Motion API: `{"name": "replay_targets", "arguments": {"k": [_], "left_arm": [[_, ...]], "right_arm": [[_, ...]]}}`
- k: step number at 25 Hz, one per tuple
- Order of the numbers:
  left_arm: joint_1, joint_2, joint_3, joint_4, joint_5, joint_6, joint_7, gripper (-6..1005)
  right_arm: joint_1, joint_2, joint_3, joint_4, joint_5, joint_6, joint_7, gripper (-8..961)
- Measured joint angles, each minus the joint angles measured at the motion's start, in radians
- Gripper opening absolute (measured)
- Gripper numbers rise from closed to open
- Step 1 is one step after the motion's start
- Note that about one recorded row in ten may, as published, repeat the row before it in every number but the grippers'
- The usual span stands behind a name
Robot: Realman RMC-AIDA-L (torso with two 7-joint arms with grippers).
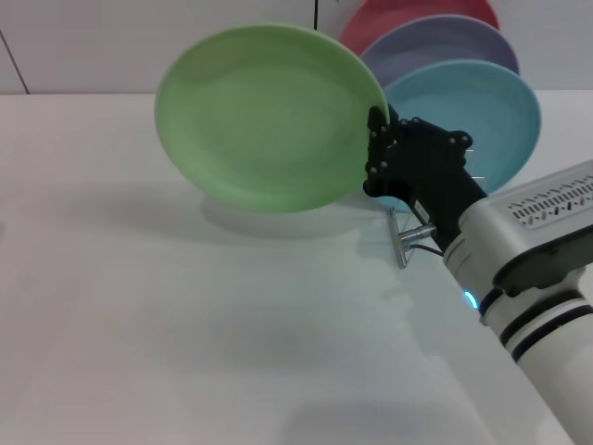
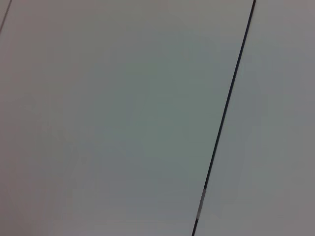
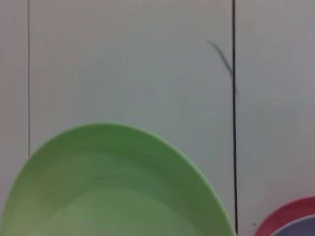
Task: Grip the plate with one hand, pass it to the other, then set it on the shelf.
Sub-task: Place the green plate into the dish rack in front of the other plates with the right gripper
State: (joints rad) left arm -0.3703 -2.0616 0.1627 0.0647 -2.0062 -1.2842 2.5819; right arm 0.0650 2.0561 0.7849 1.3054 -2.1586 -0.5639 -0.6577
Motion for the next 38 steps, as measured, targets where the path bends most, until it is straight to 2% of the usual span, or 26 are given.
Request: {"name": "replay_targets", "arguments": {"k": [3,5,6,10,13,16,17,20,23,38], "left_arm": [[0.0,0.0,-0.001,0.005,0.0,0.005,-0.007,735],[-0.001,0.0,-0.008,0.014,-0.001,0.014,-0.017,735],[-0.001,0.0,-0.008,0.014,-0.001,0.014,-0.017,735],[-0.005,-0.001,-0.03,0.015,-0.002,0.02,-0.022,735],[-0.008,-0.001,-0.035,0.015,-0.002,0.02,-0.022,735],[-0.011,-0.002,-0.041,0.014,-0.002,0.021,-0.022,735],[-0.012,-0.002,-0.044,0.012,-0.002,0.022,-0.022,735],[-0.017,-0.004,-0.052,0.01,-0.002,0.03,-0.022,735],[-0.02,-0.005,-0.052,0.01,-0.002,0.036,-0.022,735],[-0.037,-0.005,-0.052,0.006,-0.002,0.057,-0.02,735]], "right_arm": [[-0.012,-0.009,0.0,0.015,-0.01,-0.003,0.003,26],[-0.027,-0.032,0.002,0.044,-0.022,-0.006,0.004,26],[-0.027,-0.032,0.002,0.044,-0.022,-0.006,0.004,26],[-0.034,-0.073,0.01,0.086,-0.025,0.001,0.002,27],[-0.047,-0.09,0.025,0.115,-0.041,0.028,-0.003,27],[-0.081,-0.084,0.061,0.139,-0.102,0.072,-0.005,27],[-0.112,-0.073,0.089,0.159,-0.152,0.103,-0.005,27],[-0.15,-0.061,0.121,0.185,-0.203,0.127,0.0,24],[-0.165,-0.055,0.135,0.189,-0.219,0.13,0.0,26],[-0.2,-0.048,0.161,0.224,-0.297,0.164,-0.004,34]]}}
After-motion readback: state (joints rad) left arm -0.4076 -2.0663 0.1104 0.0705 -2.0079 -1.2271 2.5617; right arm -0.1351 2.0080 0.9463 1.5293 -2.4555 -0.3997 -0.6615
